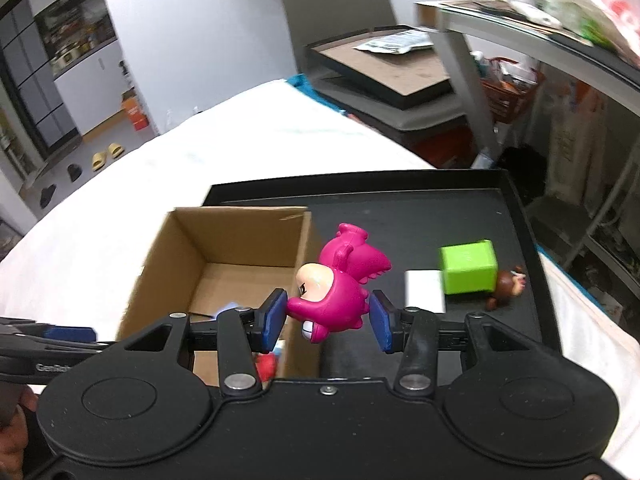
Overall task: Organize rigid objects
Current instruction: 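Carry the magenta figure with the right tool over the box, then open the right tool to release the magenta figure into the box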
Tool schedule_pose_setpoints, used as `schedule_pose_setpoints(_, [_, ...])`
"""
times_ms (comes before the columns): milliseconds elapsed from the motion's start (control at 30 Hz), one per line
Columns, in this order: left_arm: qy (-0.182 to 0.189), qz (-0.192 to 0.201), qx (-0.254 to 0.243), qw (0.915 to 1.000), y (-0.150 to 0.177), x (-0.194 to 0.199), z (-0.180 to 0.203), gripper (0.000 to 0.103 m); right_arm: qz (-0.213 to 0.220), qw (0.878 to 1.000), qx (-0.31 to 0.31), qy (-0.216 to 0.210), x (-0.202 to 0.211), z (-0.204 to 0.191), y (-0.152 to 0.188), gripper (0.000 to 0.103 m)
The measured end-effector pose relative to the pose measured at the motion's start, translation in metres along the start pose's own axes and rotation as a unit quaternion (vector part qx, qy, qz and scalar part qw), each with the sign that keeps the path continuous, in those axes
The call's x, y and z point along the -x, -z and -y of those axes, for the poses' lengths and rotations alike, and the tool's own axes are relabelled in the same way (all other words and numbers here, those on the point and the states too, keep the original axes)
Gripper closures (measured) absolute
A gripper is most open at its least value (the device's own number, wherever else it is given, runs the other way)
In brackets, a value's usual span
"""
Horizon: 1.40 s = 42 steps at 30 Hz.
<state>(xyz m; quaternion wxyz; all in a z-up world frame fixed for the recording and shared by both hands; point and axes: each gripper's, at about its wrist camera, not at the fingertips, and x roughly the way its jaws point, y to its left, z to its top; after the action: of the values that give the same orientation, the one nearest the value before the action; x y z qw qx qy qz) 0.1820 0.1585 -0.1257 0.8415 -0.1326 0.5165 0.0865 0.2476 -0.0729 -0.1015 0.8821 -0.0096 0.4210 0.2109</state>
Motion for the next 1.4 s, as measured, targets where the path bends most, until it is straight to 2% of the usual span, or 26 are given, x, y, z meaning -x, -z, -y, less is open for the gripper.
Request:
schedule_pose_setpoints(167, [0.011,-0.006,0.007,0.9999,0.0,-0.004,-0.005,0.038,-0.007,1.0,0.015,-0.004,-0.005,-0.021,-0.002,0.059])
schedule_pose_setpoints(233, [0.012,-0.013,0.005,0.9998,0.0,-0.007,-0.005,0.05,-0.01,1.0,0.022,-0.005,-0.008,-0.028,-0.003,0.059])
schedule_pose_setpoints(367, [0.023,-0.017,0.018,0.9994,0.0,-0.011,-0.012,0.059,-0.02,0.999,0.041,-0.003,-0.017,-0.044,-0.005,0.059])
schedule_pose_setpoints(467, [0.038,-0.031,0.028,0.9984,-0.002,-0.017,-0.018,0.072,-0.026,0.998,0.053,-0.003,-0.021,-0.056,-0.004,0.058])
schedule_pose_setpoints(533, [0.045,-0.038,0.028,0.9978,-0.002,-0.019,-0.019,0.084,-0.029,0.998,0.058,-0.006,-0.023,-0.063,-0.003,0.058])
schedule_pose_setpoints(633, [0.04,-0.036,0.018,0.9983,0.0,-0.019,-0.016,0.09,-0.032,0.997,0.063,-0.011,-0.027,-0.073,-0.002,0.058])
schedule_pose_setpoints(900, [0.046,-0.036,0.022,0.9981,0.0,-0.019,-0.018,0.09,-0.037,0.997,0.068,-0.02,-0.036,-0.087,-0.009,0.057])
schedule_pose_setpoints(933, [0.046,-0.037,0.021,0.9981,0.0,-0.019,-0.018,0.09,-0.035,0.997,0.069,-0.022,-0.037,-0.089,-0.01,0.054])
schedule_pose_setpoints(967, [0.046,-0.037,0.021,0.998,0.0,-0.019,-0.019,0.09,-0.031,0.996,0.074,-0.025,-0.036,-0.092,-0.011,0.046])
schedule_pose_setpoints(1033, [0.047,-0.037,0.021,0.998,0.0,-0.018,-0.019,0.09,-0.024,0.996,0.083,-0.029,-0.033,-0.096,-0.011,0.042])
schedule_pose_setpoints(1400, [0.033,-0.024,0.013,0.9991,0.002,-0.014,-0.015,0.09,-0.028,0.998,0.051,-0.019,-0.024,-0.071,-0.005,0.041])
